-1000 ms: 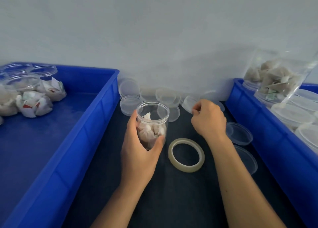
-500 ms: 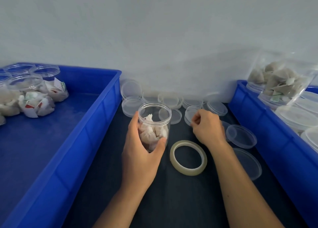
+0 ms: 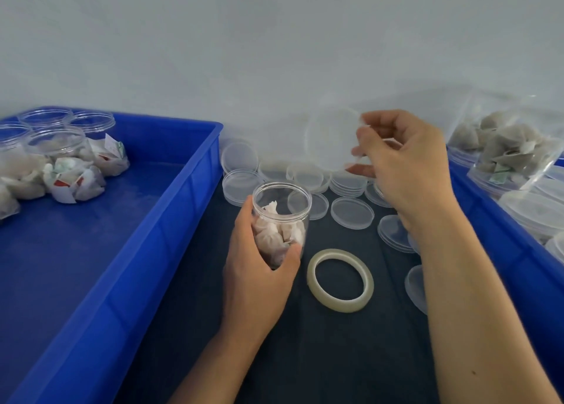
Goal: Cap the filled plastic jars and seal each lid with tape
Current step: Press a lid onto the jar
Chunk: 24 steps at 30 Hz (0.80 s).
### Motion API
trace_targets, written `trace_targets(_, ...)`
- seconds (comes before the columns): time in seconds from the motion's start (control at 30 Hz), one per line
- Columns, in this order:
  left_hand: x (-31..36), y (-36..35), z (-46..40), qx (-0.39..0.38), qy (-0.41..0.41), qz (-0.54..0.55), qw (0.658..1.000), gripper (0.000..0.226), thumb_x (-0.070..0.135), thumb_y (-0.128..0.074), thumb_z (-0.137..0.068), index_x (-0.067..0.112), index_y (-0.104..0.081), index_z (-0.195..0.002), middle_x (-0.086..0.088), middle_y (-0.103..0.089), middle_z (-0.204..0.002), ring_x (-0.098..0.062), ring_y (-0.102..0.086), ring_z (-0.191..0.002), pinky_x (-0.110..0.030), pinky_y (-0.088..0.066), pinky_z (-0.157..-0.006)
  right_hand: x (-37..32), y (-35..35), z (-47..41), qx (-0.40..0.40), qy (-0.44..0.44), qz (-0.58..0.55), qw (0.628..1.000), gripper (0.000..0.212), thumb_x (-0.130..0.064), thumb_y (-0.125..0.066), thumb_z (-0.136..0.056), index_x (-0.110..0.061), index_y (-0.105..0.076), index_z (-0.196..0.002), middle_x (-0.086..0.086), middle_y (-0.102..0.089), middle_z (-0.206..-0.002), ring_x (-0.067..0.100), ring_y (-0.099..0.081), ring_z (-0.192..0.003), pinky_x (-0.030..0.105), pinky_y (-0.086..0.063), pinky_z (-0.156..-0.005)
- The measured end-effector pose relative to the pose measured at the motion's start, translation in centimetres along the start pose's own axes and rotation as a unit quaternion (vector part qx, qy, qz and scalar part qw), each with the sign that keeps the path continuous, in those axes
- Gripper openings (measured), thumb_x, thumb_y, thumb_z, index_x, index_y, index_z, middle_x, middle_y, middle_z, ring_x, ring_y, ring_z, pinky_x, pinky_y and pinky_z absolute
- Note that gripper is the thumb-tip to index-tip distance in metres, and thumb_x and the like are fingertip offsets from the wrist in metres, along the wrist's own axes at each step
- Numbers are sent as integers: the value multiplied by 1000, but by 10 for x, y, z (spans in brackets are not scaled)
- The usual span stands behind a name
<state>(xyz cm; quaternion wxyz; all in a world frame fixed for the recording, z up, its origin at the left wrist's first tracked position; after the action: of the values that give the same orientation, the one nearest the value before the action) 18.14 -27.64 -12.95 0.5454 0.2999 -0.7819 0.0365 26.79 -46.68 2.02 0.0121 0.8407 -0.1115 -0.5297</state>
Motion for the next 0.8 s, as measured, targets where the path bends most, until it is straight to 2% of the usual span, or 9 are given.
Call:
trace_targets(0.1, 1, 0, 1, 12, -12, -12, 1000, 98, 33, -88, -83, 44, -29, -162, 28, -44, -151, 11, -43, -139, -16, -43, -104, -4, -14, 7, -85, -64, -115, 988, 12, -9, -67, -103, -8, -75, -112, 8, -73, -92, 16, -74, -79, 34, -65, -66)
trace_targets(0.13, 2, 0, 1, 18, -13, -12, 1000, 99, 32, -88, -82, 41, -30, -162, 29, -42, -151, 12, -42, -139, -16, -43, -104, -2, -20, 9, -119, -87, -130, 981, 12, -9, -67, -103, -5, -76, -110, 9, -72, -87, 16, -73, -77, 34, -65, -66)
trace_targets(0.27, 6, 1, 1, 38, -24, 2, 999, 107, 29, -90, -81, 43, -24, -164, 37, -34, -152, 5, -41, -145, -32, -51, -109, 16, -37, 16, -190, -112, -18, 975, 14, -13, -68, -103, -8, -80, -98, 6, -76, -79, 15, -75, -71, 35, -67, -71)
trace_targets(0.37, 9, 3, 0, 39, -34, 20, 998, 109, 27, -90, -81, 46, -23, -164, 32, -37, -158, 0, -43, -147, -42, -55, -109, 26, -43, 16, -186, -108, 44, 976, 19, -17, -68, -103, -15, -81, -89, 2, -78, -76, 16, -78, -71, 39, -67, -74)
trace_targets(0.47, 11, 2, 0, 36, -44, 23, 998, 105, 27, -89, -82, 42, -25, -165, 28, -41, -158, -3, -45, -147, -44, -55, -108, 32, -48, 15, -159, -75, 102, 979, 18, -27, -69, -101, -28, -81, -87, -8, -78, -79, 10, -76, -73, 38, -66, -75)
trace_targets(0.53, 10, 2, 0, 34, -44, 29, 998, 102, 28, -88, -83, 40, -27, -164, 24, -45, -157, -4, -46, -146, -43, -56, -107, 33, -51, 15, -144, -43, 144, 978, 17, -32, -69, -99, -34, -80, -85, -18, -76, -80, 2, -70, -73, 28, -61, -71)
trace_targets(0.63, 9, 2, 0, 34, -42, 34, 998, 97, 32, -86, -85, 38, -30, -163, 23, -46, -155, -4, -46, -145, -42, -56, -107, 34, -53, 15, -133, -27, 164, 977, 15, -33, -70, -98, -35, -79, -86, -29, -71, -80, -9, -65, -76, 7, -46, -56)
trace_targets(0.7, 10, 2, 0, 32, -37, 34, 998, 93, 34, -84, -87, 38, -31, -163, 24, -47, -153, -2, -47, -144, -42, -56, -107, 35, -53, 14, -129, -22, 172, 976, 12, -32, -71, -98, -36, -78, -90, -29, -69, -81, -13, -61, -74, 2, -41, -54)
trace_targets(0.8, 11, 1, -1, 27, -29, 43, 998, 90, 38, -81, -89, 38, -31, -164, 26, -48, -153, 0, -46, -144, -42, -55, -107, 36, -52, 14, -134, -7, 176, 975, 12, -30, -70, -99, -37, -78, -93, -21, -70, -84, -12, -61, -73, 3, -41, -54)
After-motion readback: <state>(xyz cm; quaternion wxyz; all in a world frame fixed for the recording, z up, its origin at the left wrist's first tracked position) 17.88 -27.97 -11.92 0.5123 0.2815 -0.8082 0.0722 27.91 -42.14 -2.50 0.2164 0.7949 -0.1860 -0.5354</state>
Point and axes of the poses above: each hand's wrist, its own z-axis away from the middle knuckle, its own y-axis out of the back of the hand, x = y × z, the point moved 4 cm from there along -z, towards the middle knuckle
